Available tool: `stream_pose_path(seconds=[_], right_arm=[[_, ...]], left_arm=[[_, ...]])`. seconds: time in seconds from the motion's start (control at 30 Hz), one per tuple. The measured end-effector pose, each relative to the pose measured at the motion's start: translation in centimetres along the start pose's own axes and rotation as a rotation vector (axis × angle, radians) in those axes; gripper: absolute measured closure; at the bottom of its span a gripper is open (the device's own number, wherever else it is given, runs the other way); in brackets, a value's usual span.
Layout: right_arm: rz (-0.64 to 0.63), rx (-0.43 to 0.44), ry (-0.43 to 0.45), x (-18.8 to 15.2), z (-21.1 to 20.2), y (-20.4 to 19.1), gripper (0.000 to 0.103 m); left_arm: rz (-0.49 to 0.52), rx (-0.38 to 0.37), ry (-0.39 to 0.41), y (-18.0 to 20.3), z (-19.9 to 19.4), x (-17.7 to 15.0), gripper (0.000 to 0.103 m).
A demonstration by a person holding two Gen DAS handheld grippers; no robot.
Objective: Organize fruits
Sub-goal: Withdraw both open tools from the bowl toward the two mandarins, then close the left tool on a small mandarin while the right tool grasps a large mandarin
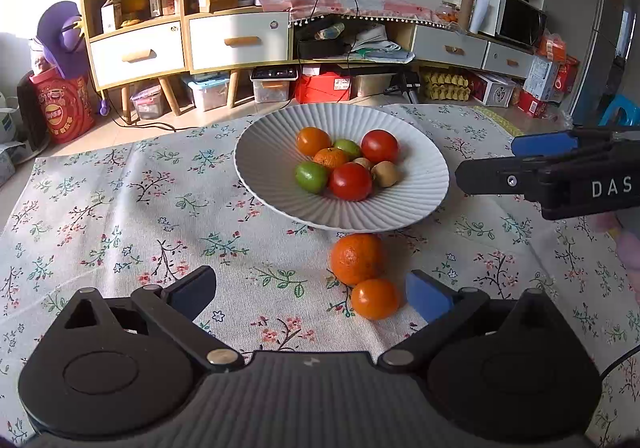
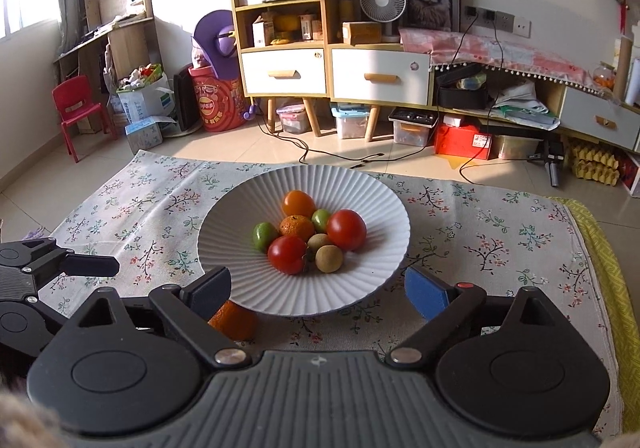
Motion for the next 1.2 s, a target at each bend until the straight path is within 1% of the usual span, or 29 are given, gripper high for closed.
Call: stream_pose_path(seconds=[0.13,0.27,0.33,0.47,0.6,0.87,0.93,1.0,1.03,1.1,1.2], right_arm=[[-0.014,0.002,-0.013,-0.9,0.0,-0.6,0.006],[-0.039,-0.012,-0.025,-1.8,0.0,-1.1,0.005],[-0.035,-0.019,-0.028,-2.3,0.0,-1.2,0.002],[-0.027,-0.019,-0.051,-3.2,0.2,-1.3,0.002],[-0.042,-0.03,-0.059,-3.5,0.4,-1.2,0.002],[-0.038,-0.024,-0.082,-4.2,0.7,-0.9,0.001],[-0.037,-0.022,-0.087,-4.3,0.7,-0.9,0.001],[-0.032,-0.02,-0.09,-4.4,0.8,-0.8,0.001],[-0.03,-0.018,-0.091,-4.4,0.8,-0.8,0.001],[-0.024,-0.016,-0.092,-4.4,0.8,-0.8,0.001],[-0.021,-0.015,-0.094,-4.4,0.8,-0.8,0.001]], left_arm=[[-0.014,0.011,-0.006,-0.4,0.0,-1.1,0.003],[-0.004,0.026,-0.017,-0.7,0.2,-2.4,0.002],[-0.007,0.029,-0.028,-0.9,0.6,-2.9,0.002],[-0.011,0.027,-0.034,-0.7,1.1,-4.1,0.002],[0.004,0.003,-0.019,0.2,1.4,-4.6,0.002],[0.033,-0.048,0.051,1.8,1.9,-4.6,0.004],[0.034,-0.066,0.054,2.2,2.1,-4.7,0.009],[0.04,-0.078,0.054,2.4,2.4,-4.8,0.02],[0.043,-0.081,0.051,2.5,2.6,-4.8,0.023],[0.038,-0.087,0.049,2.7,2.9,-4.8,0.035],[0.033,-0.092,0.061,3.0,3.0,-4.7,0.044]])
Point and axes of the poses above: each gripper's, at about its wrist camera, not at the fingertips, and z roughly the way its jaws point, y to its right, x to its top, the point moved 6 cm from there along z, roughly the way its jaws point, and after that the axes turned 14 degrees about -z, right-handed, at the moved point
